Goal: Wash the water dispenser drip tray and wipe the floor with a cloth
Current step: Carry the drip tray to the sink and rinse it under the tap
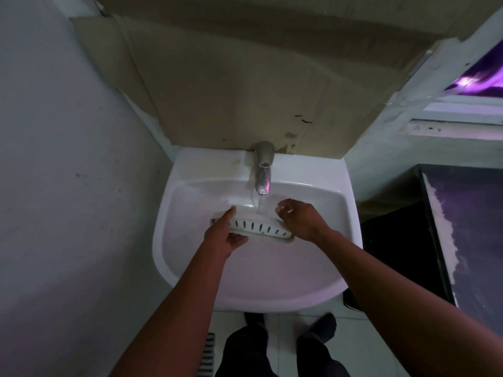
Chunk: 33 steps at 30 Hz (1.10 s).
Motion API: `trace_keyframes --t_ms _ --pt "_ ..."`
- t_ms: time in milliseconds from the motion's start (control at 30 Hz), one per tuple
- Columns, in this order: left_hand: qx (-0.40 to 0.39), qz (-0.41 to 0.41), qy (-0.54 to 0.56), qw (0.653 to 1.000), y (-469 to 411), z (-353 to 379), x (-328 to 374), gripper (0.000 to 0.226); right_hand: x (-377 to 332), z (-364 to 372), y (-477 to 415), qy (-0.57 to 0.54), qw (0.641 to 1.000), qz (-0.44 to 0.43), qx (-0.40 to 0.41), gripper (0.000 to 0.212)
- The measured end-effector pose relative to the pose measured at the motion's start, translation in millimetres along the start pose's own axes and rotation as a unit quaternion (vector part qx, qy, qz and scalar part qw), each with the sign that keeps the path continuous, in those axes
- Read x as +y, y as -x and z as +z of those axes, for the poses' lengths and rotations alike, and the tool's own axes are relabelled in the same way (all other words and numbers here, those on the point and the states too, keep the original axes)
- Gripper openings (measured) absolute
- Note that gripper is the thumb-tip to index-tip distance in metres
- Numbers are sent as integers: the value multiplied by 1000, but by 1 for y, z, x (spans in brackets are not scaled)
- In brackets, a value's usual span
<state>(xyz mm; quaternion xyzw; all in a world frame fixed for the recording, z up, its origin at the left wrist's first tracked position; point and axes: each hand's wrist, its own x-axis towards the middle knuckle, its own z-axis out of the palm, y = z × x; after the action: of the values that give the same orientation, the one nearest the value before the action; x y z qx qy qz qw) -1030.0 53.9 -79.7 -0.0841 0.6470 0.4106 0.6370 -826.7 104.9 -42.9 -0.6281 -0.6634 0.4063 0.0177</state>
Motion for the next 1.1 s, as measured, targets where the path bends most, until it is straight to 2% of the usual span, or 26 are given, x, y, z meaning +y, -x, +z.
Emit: trace_keyframes --t_ms 100,200,267,367,533,700,767,867,967,1100 --pt "-3 -3 -13 1000 8 2 -2 57 -16 -11 1 -2 991 -81 108 48" --pt "-5 0 -22 1000 16 6 0 62 -41 -26 2 5 966 -170 193 67" --pt "-6 1 -25 1000 20 8 1 62 -56 -33 5 48 948 -226 217 73" --pt "-3 4 -25 1000 28 9 3 56 -66 -35 7 118 929 -281 209 69" --pt "-12 -2 -28 1000 38 8 7 57 -62 -30 12 141 930 -284 185 67" --pt "-9 -11 -29 999 45 5 9 62 -56 -22 18 129 946 -256 150 76" --pt "-3 -6 -19 1000 48 5 11 62 -51 -20 24 111 955 -227 153 78" --pt "18 9 0 1000 52 6 13 66 -34 -18 37 56 977 -140 152 76" --pt "1 12 10 1000 57 8 14 60 -10 -13 51 40 989 -82 120 64" --pt "-40 10 -9 999 70 9 13 44 10 -7 60 -53 992 -31 109 36"
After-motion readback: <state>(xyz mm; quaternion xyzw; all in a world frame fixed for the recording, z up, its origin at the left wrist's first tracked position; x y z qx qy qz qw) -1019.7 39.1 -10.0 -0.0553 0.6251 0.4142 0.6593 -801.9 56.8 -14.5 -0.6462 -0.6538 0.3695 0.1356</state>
